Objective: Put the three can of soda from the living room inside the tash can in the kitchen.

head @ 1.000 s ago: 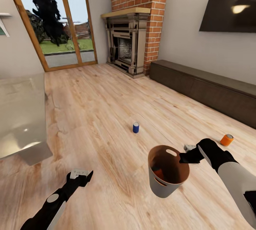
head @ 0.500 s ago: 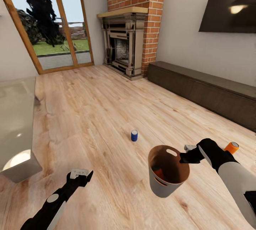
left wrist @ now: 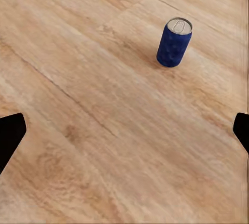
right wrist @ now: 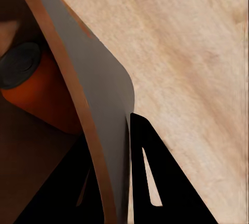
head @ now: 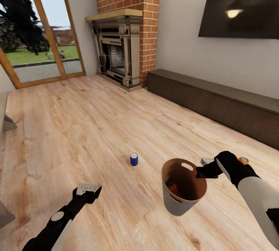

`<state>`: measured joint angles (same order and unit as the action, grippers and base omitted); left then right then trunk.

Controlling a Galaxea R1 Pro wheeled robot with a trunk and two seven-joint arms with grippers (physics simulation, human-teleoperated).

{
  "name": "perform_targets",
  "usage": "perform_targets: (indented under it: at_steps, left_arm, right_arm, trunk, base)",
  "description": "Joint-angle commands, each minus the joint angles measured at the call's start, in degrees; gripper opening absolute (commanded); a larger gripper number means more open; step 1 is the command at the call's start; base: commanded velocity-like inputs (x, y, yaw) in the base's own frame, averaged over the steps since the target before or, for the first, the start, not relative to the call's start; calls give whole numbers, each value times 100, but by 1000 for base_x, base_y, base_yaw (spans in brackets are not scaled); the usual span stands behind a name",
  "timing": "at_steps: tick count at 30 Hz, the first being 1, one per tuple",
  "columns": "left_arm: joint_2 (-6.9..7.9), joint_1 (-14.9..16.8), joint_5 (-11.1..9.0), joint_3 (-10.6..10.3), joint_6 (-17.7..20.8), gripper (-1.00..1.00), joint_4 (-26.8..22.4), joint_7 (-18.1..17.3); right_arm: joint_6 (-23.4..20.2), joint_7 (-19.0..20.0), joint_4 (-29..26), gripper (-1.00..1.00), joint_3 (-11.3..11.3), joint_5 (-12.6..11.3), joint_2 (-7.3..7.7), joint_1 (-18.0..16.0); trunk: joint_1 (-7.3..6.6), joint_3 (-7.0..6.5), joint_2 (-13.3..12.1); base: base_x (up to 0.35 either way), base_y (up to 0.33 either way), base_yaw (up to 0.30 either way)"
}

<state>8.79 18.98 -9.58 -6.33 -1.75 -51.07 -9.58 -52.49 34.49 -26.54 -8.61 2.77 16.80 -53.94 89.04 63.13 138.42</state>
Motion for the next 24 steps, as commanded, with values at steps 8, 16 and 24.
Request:
perform_targets:
  at_steps: [8,16,24]
  left_arm:
    - [0,0,-1,0,0,100,0,0]
    - [0,0,0,0,0,100,0,0]
    - [0,0,-1,2,0,100,0,0]
  right_arm:
    - [-50,45,0,-100,17,-146,-17,-3]
    - [-51,49,0,-100,17,-146,-27,-3]
    - [-51,49,0,-100,16,-146,-35,-3]
  trunk:
    - [0,-42,0]
    - [0,-50,0]
    - [0,-51,0]
  base:
    - [319,-99,-221]
    - [321,-29,-92]
    - [324,-1,-5]
